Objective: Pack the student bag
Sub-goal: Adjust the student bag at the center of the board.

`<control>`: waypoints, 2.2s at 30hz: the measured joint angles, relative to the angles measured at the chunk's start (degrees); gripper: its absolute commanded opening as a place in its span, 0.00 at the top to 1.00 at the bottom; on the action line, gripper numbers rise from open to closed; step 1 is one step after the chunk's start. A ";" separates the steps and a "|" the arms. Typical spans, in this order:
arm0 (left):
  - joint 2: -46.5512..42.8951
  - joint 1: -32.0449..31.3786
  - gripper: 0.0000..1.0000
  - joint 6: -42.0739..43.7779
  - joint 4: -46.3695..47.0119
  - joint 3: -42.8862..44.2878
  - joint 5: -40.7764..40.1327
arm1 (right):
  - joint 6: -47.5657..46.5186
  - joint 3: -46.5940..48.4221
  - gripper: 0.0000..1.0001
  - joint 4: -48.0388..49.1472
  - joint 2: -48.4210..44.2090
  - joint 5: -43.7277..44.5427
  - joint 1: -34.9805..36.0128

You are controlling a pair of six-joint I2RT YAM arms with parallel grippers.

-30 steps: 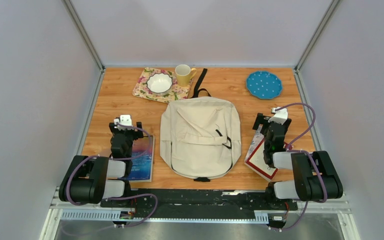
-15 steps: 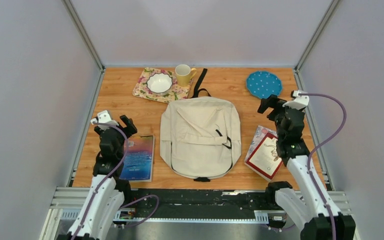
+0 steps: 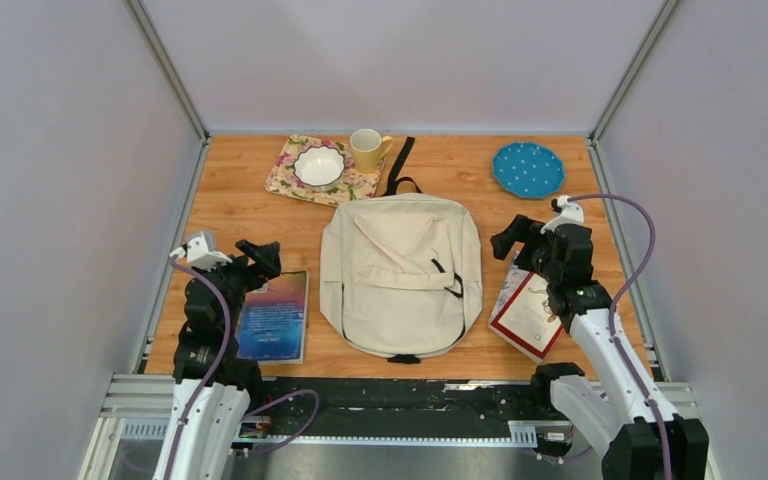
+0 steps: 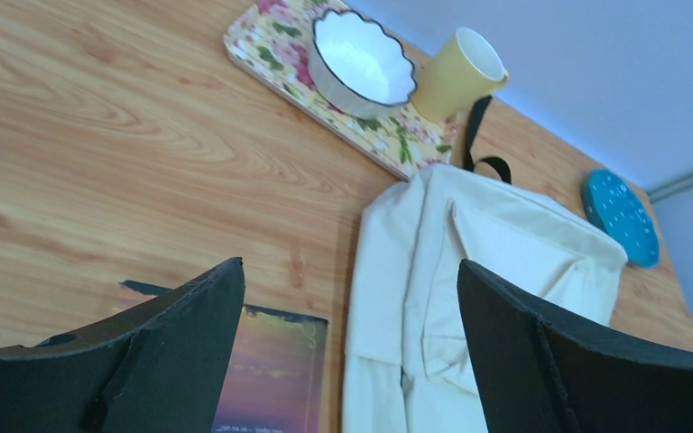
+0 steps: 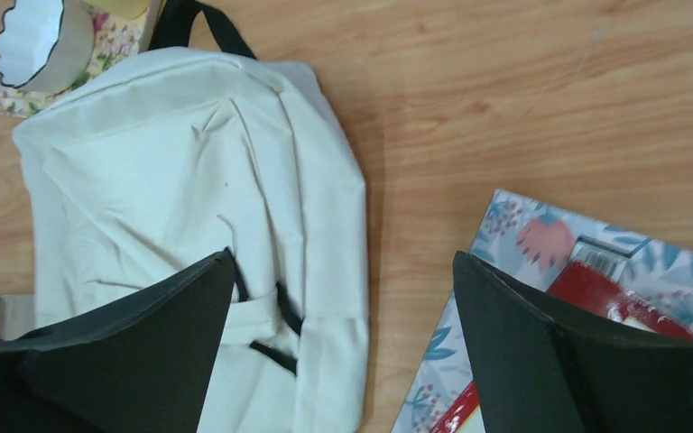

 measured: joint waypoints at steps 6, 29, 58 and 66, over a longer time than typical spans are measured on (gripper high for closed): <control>8.46 -0.02 0.05 0.92 -2.40 1.90 10.91 | 7.23 1.42 0.07 -1.07 5.14 -8.46 -0.02; 26.51 -28.72 0.08 -1.57 -3.80 -1.86 6.27 | 7.45 7.32 0.07 -5.88 22.71 -12.76 1.62; 45.18 -32.85 0.90 -2.19 8.09 -1.11 5.97 | 4.33 10.69 1.00 -1.07 40.87 -16.24 1.55; 48.28 -32.85 0.29 2.08 3.26 3.67 2.73 | 4.22 10.51 1.00 -3.41 36.46 -17.97 1.57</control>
